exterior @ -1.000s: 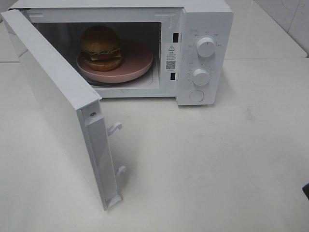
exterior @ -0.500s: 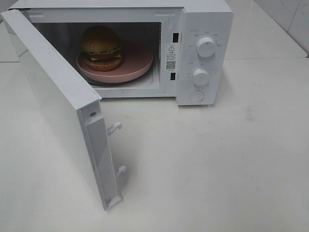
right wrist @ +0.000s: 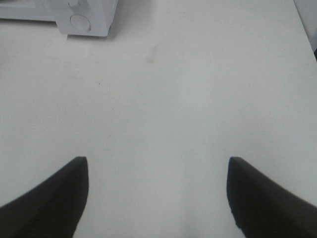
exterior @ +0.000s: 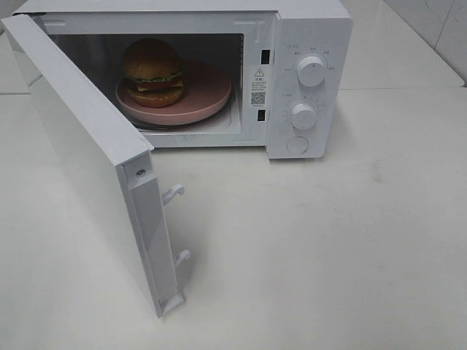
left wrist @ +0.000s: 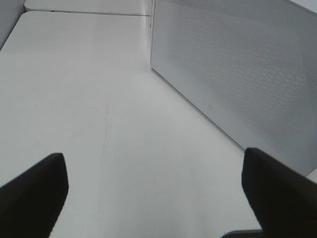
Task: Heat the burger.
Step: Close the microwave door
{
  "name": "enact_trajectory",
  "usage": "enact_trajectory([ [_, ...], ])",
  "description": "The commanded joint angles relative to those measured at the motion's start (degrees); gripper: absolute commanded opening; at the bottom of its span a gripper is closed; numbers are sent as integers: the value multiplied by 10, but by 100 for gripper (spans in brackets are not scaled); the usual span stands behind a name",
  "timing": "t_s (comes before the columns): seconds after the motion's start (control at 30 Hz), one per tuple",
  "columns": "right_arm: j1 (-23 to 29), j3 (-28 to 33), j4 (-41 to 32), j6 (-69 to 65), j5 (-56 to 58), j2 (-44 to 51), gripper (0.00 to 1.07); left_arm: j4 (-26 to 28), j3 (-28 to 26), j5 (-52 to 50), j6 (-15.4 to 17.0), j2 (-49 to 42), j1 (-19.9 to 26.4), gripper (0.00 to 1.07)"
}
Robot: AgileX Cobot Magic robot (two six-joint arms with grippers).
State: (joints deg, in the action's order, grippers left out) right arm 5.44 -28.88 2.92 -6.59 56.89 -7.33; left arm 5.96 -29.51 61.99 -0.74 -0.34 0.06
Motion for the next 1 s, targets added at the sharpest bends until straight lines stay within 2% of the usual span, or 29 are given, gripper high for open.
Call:
enact_trajectory([
  [0.03,-5,2,-2,1,1,27,75,3,-1,-7,1,-8,2,87],
  [0.27,-5,4,-1,2,1,92,75,3,-1,-7,1,-8,2,87],
  [1.0,-5,4,-2,6,1,91,75,3,-1,-7,1,-7,2,87],
])
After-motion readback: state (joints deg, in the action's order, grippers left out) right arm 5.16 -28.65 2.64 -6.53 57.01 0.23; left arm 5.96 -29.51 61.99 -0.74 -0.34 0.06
